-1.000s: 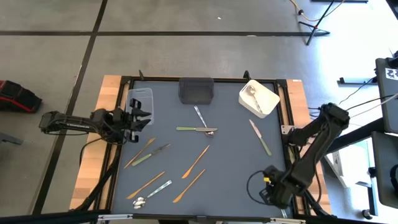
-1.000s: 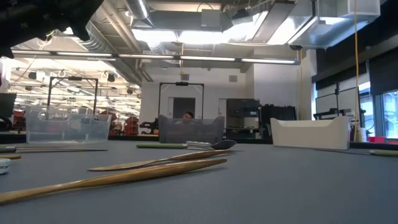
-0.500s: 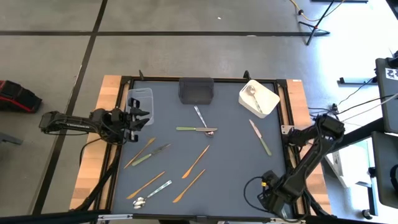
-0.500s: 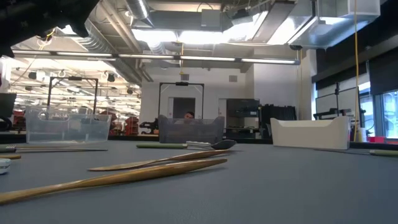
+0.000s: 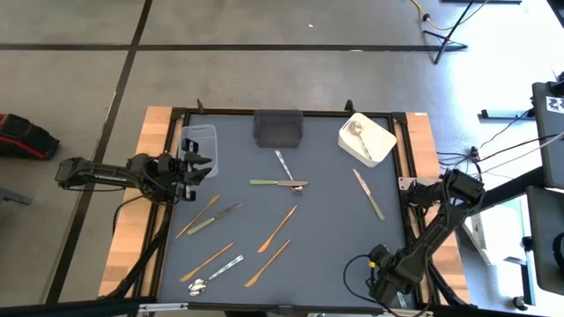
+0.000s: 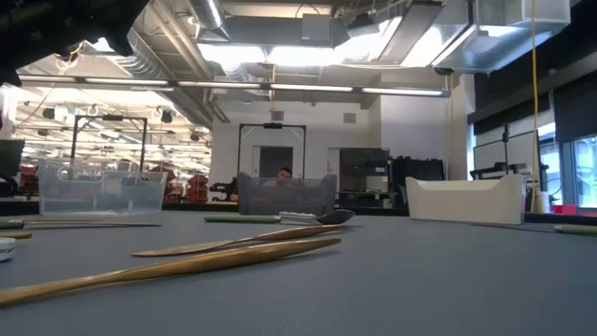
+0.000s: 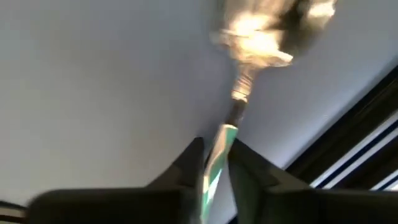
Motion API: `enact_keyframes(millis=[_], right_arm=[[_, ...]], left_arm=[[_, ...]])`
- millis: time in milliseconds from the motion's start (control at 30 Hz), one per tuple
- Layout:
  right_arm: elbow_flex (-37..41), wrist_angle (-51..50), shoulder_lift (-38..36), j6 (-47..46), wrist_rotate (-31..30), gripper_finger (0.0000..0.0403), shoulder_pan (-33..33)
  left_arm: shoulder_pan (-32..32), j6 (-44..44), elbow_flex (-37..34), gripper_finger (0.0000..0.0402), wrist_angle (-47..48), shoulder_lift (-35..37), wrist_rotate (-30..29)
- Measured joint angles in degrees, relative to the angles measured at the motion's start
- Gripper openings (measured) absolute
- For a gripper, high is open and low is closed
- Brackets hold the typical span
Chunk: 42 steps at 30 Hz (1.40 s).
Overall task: Sort silverware by color (type)
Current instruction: Put the bottom right blue spoon into the white bin
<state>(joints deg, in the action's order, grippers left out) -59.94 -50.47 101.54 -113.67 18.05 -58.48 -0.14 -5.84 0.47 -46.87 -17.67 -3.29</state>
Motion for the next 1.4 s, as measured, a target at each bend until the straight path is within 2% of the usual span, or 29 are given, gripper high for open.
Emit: enact_keyframes(millis=[100, 233, 300, 367, 533, 633, 700, 900, 1067, 1233, 1400], right_arm=[[-0.82, -0.71, -0.07, 1.89, -1.98, 0.0010, 0.01], [-4.38, -5.70, -0.13, 6.65, -5.15, 0.0020, 1.71], [-6.94, -10.59, -0.13, 10.45, -9.36, 0.0012, 3.07], [-9.94, -14.70, -0.14, 14.86, -17.10, 0.0006, 4.50], [-13.19, -23.02, -0.61, 25.68, -44.28, 0.0011, 9.78], [-12.42, -26.40, -2.33, 30.88, -55.19, 0.0005, 14.10], [-10.65, -27.27, -4.59, 34.59, -60.10, 0.0005, 17.31], [-2.83, -25.22, -17.44, 43.64, -68.01, 0.0003, 27.91], [4.30, -17.44, -29.83, 57.37, -69.49, 0.0003, 38.77], [11.80, -6.97, -39.91, 74.10, -67.75, 0.0003, 52.39], [17.83, 5.87, -46.35, 91.31, -59.96, 0.0003, 66.33]], left_arm=[[0.00, 1.22, 0.00, 0.0112, 0.12, 0.00, 0.03], [-0.02, 1.23, 0.00, 0.0112, 1.94, 0.00, 1.76], [0.00, 1.26, 0.00, 0.0112, 1.84, 0.00, 2.75], [0.00, 1.59, 0.00, 0.0112, 1.88, 0.00, 3.74], [-0.02, 2.46, 0.00, 0.0112, 1.84, 0.00, 4.31], [0.00, 2.41, 0.00, 0.0112, 1.97, 0.00, 4.31], [0.00, 2.33, 0.00, 0.0112, 2.34, 0.00, 4.30], [0.00, 2.44, 0.00, 0.0112, 4.56, 0.00, 4.31], [-0.01, 1.69, 0.00, 0.0112, 4.96, 0.00, 4.31], [0.00, -2.16, 0.00, 0.0112, 6.71, 0.00, 4.29], [0.00, -7.03, 0.00, 0.0112, 9.78, 0.00, 4.26]])
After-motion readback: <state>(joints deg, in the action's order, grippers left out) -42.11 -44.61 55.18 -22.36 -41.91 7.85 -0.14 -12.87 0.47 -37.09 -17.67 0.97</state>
